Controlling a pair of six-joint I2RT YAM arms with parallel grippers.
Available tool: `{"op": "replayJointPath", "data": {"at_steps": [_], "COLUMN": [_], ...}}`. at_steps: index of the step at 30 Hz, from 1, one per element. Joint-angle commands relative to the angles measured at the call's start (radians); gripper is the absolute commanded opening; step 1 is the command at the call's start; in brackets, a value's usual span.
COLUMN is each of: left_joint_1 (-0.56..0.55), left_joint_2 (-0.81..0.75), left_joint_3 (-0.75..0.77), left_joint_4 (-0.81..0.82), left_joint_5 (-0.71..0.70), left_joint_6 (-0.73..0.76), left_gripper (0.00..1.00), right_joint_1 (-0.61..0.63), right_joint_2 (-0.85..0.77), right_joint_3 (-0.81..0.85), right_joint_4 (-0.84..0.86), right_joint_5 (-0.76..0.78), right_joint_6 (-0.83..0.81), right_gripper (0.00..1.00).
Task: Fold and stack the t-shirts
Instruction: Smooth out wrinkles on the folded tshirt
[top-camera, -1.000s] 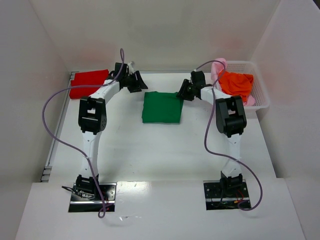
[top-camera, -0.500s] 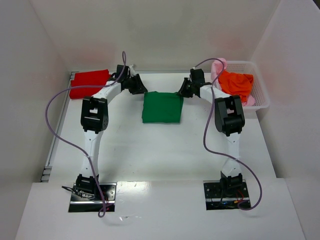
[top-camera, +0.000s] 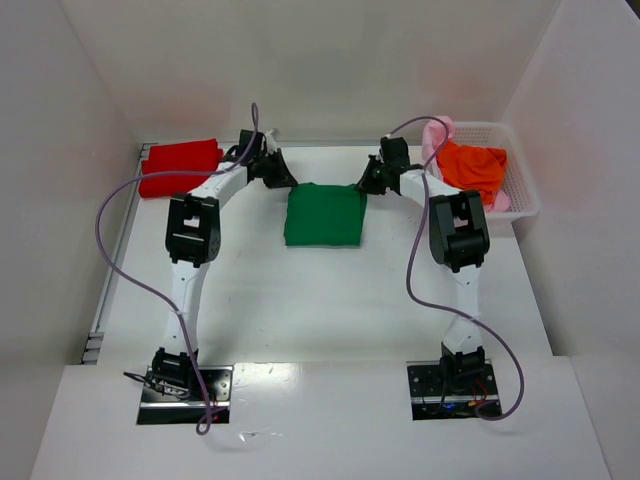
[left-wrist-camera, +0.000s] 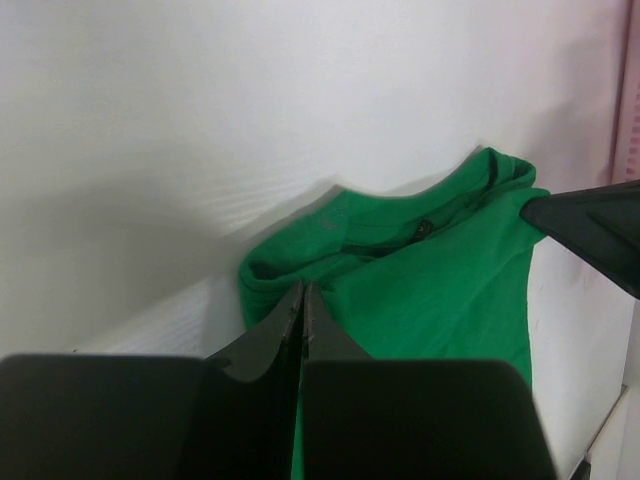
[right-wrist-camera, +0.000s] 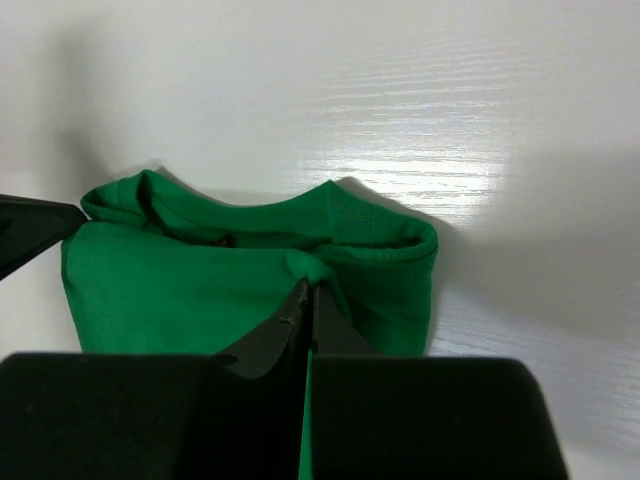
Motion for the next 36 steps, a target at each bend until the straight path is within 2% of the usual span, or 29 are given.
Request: {"op": "replayJointPath", "data": {"at_steps": [1, 13, 21, 25, 29, 30, 32, 36], "left_joint_1": [-0.013, -0.022, -0.032, -0.052, -0.061, -0.061, -0.061, -0.061], "left_joint_2": [-0.038, -0.026, 0.059, 0.166, 0.364, 0.417, 0.427, 0.441], "left_joint_3": [0.036, 0.113, 0.261, 0.449, 0.838, 0.985, 0.980, 1.039], "left_joint_4": [0.016, 0.006, -0.054, -0.167, -0.358, -0.399, -0.370, -0.440], "left_joint_5": [0.023, 0.032, 0.052, 0.052, 0.052, 0.052, 0.084, -0.018], "left_joint_6": [0.010, 0.000, 0.000, 0.010, 0.019, 0.002, -0.029, 0.020], "left_gripper": [0.00, 0.00, 0.00, 0.00, 0.00, 0.00, 0.00, 0.01], "right_joint_1": [0.008, 0.008, -0.002, -0.002, -0.012, -0.020, -0.023, -0.043], "right_joint_2": [-0.125, -0.211, -0.231, -0.251, -0.278, -0.291, -0.312, -0.357], "right_joint_3": [0.010, -0.082, -0.151, -0.170, -0.183, -0.192, -0.212, -0.259], "right_joint_4": [0.021, 0.031, 0.060, 0.074, 0.074, 0.074, 0.084, 0.094], "right_joint_5": [0.020, 0.083, 0.123, 0.136, 0.146, 0.146, 0.156, 0.199], "right_joint_6": [-0.003, -0.012, 0.008, 0.014, 0.017, 0.017, 0.017, 0.026], "right_gripper": [0.02, 0.03, 0.03, 0.03, 0.03, 0.03, 0.03, 0.03]}}
